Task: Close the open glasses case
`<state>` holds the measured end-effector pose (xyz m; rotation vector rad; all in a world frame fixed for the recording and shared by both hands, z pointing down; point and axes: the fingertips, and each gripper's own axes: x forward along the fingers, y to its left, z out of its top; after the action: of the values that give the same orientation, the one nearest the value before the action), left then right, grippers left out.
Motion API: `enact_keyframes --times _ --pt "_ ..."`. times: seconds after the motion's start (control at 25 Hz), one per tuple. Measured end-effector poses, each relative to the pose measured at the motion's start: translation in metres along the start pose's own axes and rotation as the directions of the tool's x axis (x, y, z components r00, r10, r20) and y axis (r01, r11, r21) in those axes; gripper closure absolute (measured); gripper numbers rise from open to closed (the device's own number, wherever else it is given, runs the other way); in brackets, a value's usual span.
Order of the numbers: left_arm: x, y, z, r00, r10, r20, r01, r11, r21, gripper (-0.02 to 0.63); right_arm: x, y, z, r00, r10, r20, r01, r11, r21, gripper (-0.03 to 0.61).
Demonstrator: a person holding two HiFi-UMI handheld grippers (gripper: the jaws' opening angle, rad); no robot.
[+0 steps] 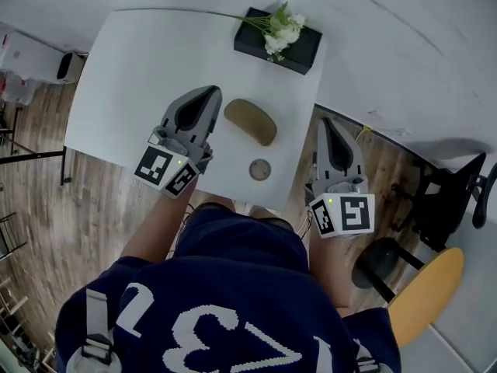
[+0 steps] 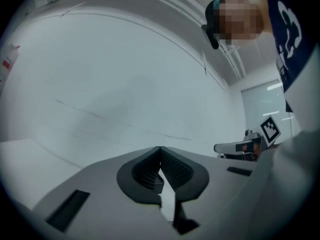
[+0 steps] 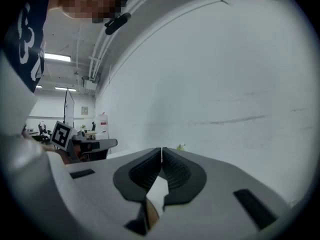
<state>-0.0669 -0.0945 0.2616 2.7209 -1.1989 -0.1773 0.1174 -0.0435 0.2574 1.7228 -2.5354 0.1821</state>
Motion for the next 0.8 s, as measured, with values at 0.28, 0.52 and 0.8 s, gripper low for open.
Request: enact_keyframes --times 0.28,0.52,0.8 --pt "0.014 0.003 -0.073 0.986 -0.063 -0.155 0.06 0.998 -0.027 0.601 0.019 0.015 -0.096 0.956 0.063 -0.286 -0.068 0.998 -0.009 0.551" --pt "0.029 -0.001 -0.13 0.948 -0.098 -0.303 0.107 0.994 0.015 0.601 0.018 0.032 -0.208 0.839 0.137 -0.526 -0.121 0.991 0.065 0.526" --pt "0.039 -0.015 -0.186 0.895 -0.134 -0.426 0.176 0.983 0.06 0.601 0.017 0.059 -0.283 0.711 0.196 -0.676 -0.128 0.98 0.149 0.408"
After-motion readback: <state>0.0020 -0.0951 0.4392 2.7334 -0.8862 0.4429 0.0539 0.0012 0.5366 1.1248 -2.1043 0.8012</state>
